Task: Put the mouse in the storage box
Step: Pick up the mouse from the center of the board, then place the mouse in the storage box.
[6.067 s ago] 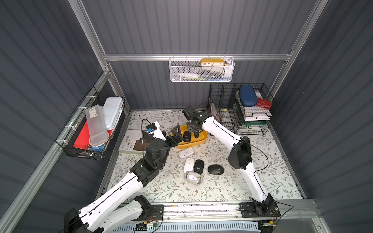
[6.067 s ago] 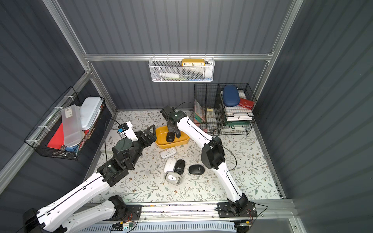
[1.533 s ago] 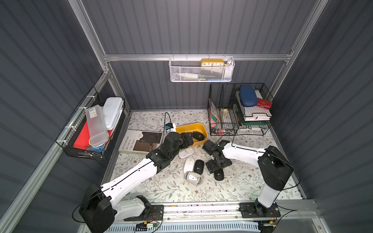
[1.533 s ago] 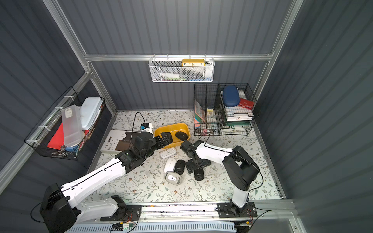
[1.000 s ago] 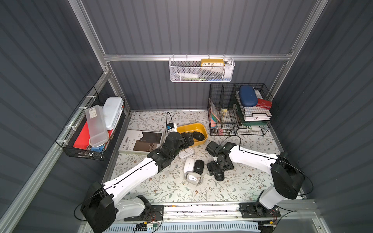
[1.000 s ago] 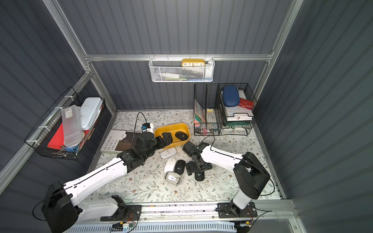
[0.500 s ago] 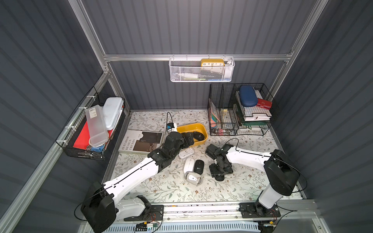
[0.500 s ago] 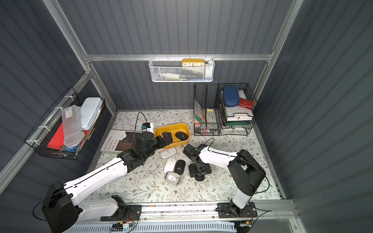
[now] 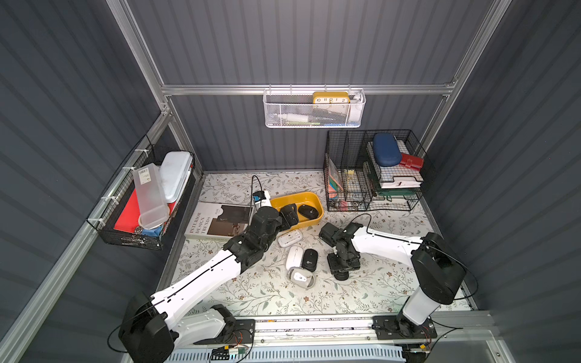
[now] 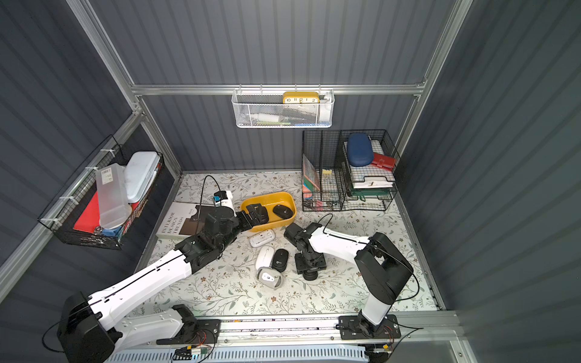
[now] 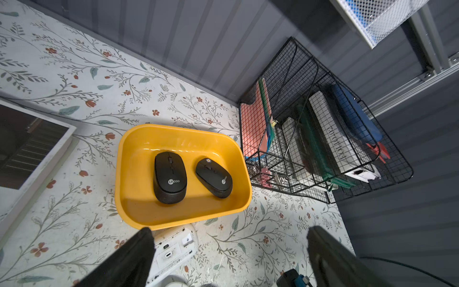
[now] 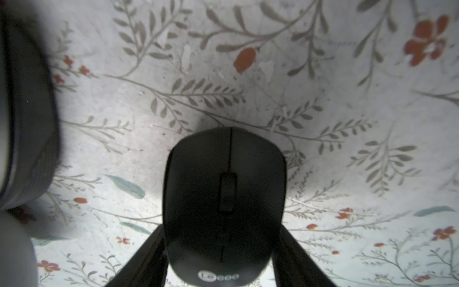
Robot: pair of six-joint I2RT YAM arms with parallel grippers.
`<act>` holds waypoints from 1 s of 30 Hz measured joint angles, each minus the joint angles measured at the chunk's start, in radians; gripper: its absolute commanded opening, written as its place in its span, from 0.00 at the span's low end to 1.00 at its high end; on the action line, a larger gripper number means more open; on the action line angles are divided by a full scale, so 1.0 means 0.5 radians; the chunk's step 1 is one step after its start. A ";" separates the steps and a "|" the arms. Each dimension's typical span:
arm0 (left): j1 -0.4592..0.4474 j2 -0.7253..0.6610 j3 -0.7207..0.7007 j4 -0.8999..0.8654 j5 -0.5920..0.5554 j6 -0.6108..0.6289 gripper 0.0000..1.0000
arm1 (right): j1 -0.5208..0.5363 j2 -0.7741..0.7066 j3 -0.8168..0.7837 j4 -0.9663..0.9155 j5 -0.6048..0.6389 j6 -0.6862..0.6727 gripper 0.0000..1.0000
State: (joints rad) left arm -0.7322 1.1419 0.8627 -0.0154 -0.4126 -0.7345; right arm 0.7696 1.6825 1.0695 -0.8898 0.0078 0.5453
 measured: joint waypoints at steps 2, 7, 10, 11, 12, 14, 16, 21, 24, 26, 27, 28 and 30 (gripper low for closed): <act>0.000 -0.070 -0.009 -0.003 -0.043 -0.019 0.99 | 0.000 -0.021 0.091 -0.052 0.031 -0.026 0.45; 0.000 -0.246 -0.039 -0.006 -0.163 -0.058 0.99 | -0.028 -0.044 0.440 -0.147 0.095 -0.117 0.43; 0.000 -0.346 -0.069 -0.015 -0.239 -0.089 0.99 | -0.063 0.012 0.703 -0.192 0.122 -0.186 0.43; 0.000 -0.380 -0.080 -0.018 -0.266 -0.101 0.99 | -0.073 0.053 0.802 -0.200 0.130 -0.207 0.43; 0.000 -0.403 -0.086 -0.019 -0.285 -0.108 0.99 | -0.083 0.099 0.893 -0.210 0.135 -0.229 0.43; 0.000 -0.459 -0.100 -0.020 -0.325 -0.125 0.99 | -0.104 0.233 1.094 -0.218 0.134 -0.280 0.43; 0.000 -0.504 -0.110 -0.020 -0.352 -0.133 0.99 | -0.124 0.391 1.289 -0.243 0.134 -0.324 0.42; 0.000 -0.561 -0.124 -0.017 -0.393 -0.140 0.99 | -0.182 0.784 1.720 -0.278 0.104 -0.414 0.42; 0.000 -0.552 -0.129 -0.018 -0.404 -0.140 0.99 | -0.209 1.000 1.996 -0.324 0.081 -0.449 0.42; 0.000 -0.539 -0.129 -0.018 -0.405 -0.140 0.99 | -0.222 1.120 2.170 -0.349 0.076 -0.461 0.42; 0.000 -0.534 -0.129 -0.018 -0.405 -0.139 0.99 | -0.225 1.166 2.234 -0.352 0.076 -0.465 0.42; 0.000 -0.526 -0.129 -0.018 -0.406 -0.139 0.99 | -0.227 1.205 2.292 -0.357 0.076 -0.468 0.42; 0.000 -0.516 -0.129 -0.018 -0.416 -0.140 1.00 | -0.227 1.281 2.393 -0.363 0.074 -0.481 0.42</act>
State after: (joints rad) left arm -0.7322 0.8841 0.7982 -0.0242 -0.6205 -0.8043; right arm 0.6563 2.3230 2.2662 -1.0714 0.0448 0.3050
